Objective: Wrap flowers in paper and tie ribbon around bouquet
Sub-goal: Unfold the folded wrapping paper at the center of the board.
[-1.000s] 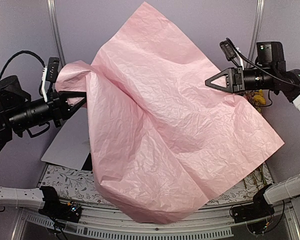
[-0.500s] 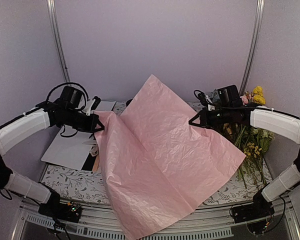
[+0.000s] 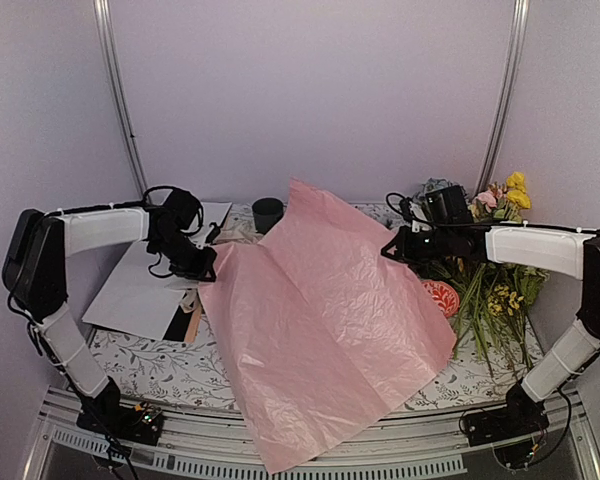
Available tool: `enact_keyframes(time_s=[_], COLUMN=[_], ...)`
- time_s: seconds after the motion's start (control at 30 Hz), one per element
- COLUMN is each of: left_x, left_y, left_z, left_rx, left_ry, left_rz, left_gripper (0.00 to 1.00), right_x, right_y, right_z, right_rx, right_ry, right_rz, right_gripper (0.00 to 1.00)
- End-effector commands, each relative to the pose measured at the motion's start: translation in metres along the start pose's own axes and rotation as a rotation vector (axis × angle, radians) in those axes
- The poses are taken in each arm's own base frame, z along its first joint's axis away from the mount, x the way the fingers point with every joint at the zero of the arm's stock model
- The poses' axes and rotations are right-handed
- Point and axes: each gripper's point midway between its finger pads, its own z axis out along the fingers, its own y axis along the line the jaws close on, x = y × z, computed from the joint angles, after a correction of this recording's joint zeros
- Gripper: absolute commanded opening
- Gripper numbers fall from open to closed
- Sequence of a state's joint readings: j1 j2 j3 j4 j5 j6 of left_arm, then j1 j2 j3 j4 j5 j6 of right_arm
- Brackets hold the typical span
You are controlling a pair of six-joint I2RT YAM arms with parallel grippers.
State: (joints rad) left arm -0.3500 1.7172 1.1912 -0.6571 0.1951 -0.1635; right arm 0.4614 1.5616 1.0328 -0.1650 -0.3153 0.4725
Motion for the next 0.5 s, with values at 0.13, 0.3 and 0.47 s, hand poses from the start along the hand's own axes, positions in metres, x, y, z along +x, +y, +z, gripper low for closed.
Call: enact_keyframes(time_s=[0.13, 0.3, 0.47], left_x=[-0.014, -0.017, -0.036], left_y=[0.038, 0.047, 0.052], left_z=[-0.005, -0.008, -0.026], left_rx=[-0.142, -0.184, -0.221], left_ry=[0.017, 0.025, -0.034], left_rz=[-0.001, -0.004, 0.012], left_gripper=[0.13, 0.53, 0.81], right_x=[-0.004, -0.012, -0.042], right_y=[-0.011, -0.015, -0.025], right_z=[0.002, -0.006, -0.039], right_rx=[0.044, 0.099, 0.213], right_ry=[-0.031, -0.048, -0.163], right_rz=[0.042, 0.029, -0.011], right_gripper=[0.03, 0.32, 0.44])
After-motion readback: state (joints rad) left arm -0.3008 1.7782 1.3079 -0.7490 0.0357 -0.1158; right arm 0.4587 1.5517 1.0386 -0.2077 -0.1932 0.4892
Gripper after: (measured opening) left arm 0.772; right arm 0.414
